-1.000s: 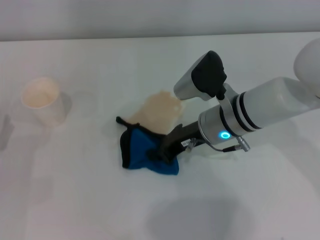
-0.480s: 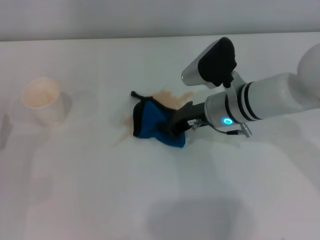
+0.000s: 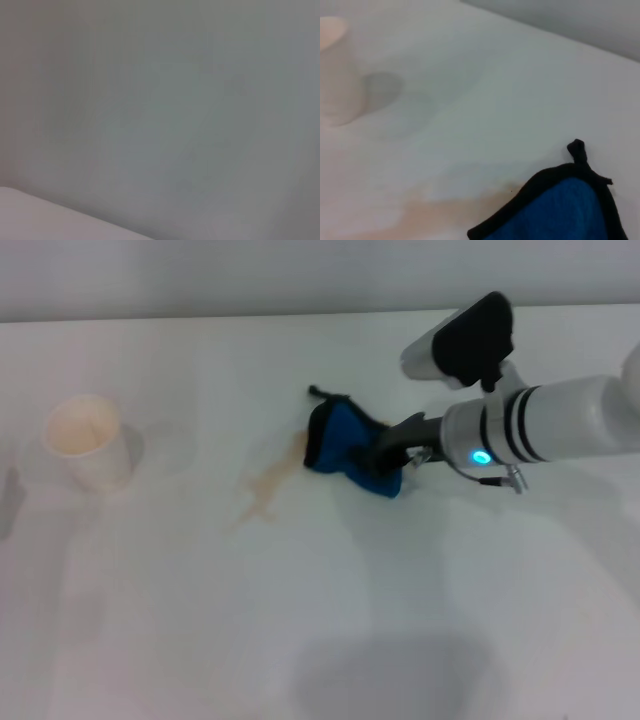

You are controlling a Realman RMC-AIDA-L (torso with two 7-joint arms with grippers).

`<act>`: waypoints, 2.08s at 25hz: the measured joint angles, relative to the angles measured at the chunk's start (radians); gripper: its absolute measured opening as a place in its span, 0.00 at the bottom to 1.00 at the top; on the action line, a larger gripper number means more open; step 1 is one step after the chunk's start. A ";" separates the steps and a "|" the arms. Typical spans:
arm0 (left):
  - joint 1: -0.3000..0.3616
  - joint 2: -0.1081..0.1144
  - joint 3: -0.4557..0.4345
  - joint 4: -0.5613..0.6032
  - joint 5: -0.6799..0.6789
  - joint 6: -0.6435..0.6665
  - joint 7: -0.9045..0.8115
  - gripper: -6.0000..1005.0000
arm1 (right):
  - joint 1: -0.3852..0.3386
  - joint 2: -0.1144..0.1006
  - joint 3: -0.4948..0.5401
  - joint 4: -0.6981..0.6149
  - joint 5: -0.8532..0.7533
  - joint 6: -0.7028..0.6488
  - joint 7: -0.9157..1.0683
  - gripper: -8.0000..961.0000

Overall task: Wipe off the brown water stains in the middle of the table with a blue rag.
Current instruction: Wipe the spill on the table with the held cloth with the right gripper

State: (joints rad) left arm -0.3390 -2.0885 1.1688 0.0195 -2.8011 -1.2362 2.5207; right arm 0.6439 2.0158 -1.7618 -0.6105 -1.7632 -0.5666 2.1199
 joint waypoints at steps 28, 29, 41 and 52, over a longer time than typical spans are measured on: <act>-0.016 0.002 -0.001 0.000 0.000 0.001 0.000 0.89 | 0.110 0.012 -0.253 0.042 0.231 0.101 0.037 0.10; -0.016 0.002 -0.001 0.000 -0.001 0.001 0.001 0.89 | 0.112 0.012 -0.265 0.034 0.239 0.091 0.037 0.10; -0.023 0.002 -0.002 0.000 -0.002 0.003 0.003 0.89 | 0.103 0.012 -0.341 -0.046 0.249 -0.032 0.030 0.10; -0.024 0.002 -0.001 0.000 -0.001 0.005 0.000 0.89 | 0.100 0.012 -0.450 -0.084 0.284 0.037 -0.003 0.10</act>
State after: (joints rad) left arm -0.3635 -2.0862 1.1673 0.0198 -2.8025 -1.2317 2.5208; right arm 0.7439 2.0282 -2.2120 -0.6950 -1.4790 -0.5292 2.1168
